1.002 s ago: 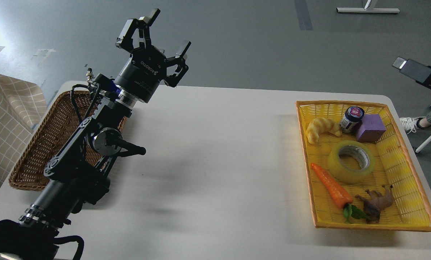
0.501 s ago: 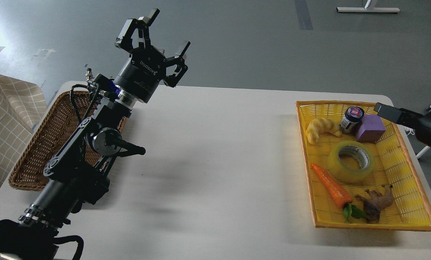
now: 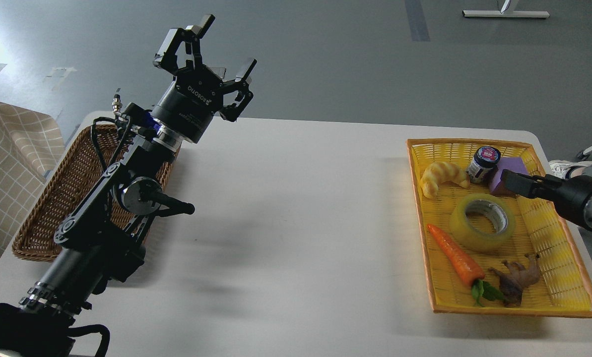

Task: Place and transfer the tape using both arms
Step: 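Reach the right gripper down into the yellow tray toward the tape roll, then grasp the tape roll through its hole with the right gripper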

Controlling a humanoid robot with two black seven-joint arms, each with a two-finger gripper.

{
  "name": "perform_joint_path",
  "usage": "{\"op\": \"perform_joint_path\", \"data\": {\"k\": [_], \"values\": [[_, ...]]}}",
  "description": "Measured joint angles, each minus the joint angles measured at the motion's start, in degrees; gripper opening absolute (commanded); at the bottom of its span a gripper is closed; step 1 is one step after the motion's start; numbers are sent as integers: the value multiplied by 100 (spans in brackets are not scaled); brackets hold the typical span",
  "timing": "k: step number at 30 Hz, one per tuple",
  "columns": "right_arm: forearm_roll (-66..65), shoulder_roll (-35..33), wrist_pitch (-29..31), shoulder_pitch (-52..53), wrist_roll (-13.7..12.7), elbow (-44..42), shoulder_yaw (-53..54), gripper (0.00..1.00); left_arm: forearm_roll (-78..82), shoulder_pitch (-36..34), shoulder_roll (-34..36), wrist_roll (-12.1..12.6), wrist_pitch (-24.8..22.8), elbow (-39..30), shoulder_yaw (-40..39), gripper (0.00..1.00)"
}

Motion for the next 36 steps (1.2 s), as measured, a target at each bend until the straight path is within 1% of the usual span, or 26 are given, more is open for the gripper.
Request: {"op": "perform_joint_path", "data": {"k": [14, 28, 36], "values": [[-548, 167, 0, -128, 125, -166, -63, 95, -2, 1, 11, -1, 29, 0, 2, 98], [-716, 340, 0, -261, 136, -170, -171, 93, -2, 20, 11, 8, 42, 0, 2, 98], [-743, 485, 0, -271, 138, -404, -254, 89, -2, 32, 11, 8, 44, 0, 4, 98]]}}
